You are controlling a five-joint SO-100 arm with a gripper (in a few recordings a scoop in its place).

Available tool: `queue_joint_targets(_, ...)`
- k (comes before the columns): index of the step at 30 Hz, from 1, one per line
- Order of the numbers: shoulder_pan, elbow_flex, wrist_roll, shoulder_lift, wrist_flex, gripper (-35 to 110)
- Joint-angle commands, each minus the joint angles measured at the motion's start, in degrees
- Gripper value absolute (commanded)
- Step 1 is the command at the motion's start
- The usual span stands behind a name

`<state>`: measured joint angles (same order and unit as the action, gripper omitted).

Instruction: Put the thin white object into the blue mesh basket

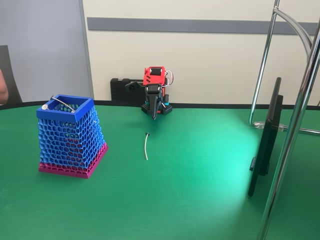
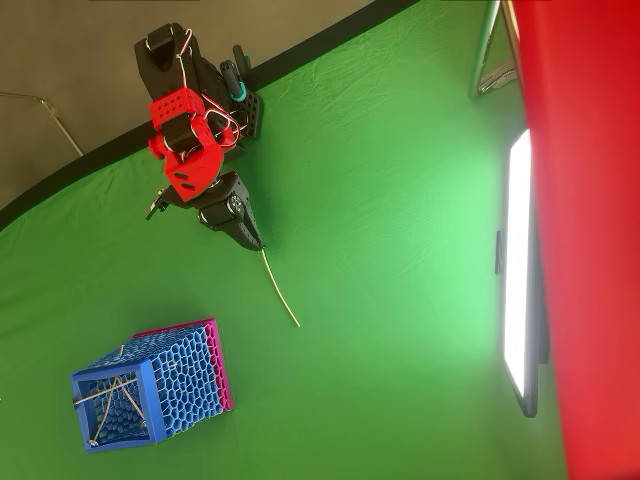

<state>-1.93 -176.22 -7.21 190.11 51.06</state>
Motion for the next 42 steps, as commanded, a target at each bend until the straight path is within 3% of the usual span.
queue_joint_targets(1,0.5,-0.4,-0.6,0.4,0.0,1)
queue_joint_targets(26,0.5,0.0,-1.1,-0.4,0.0,1)
queue_joint_targets(42,-0.2,17.8,-6.2,-32.8,-0.4,1)
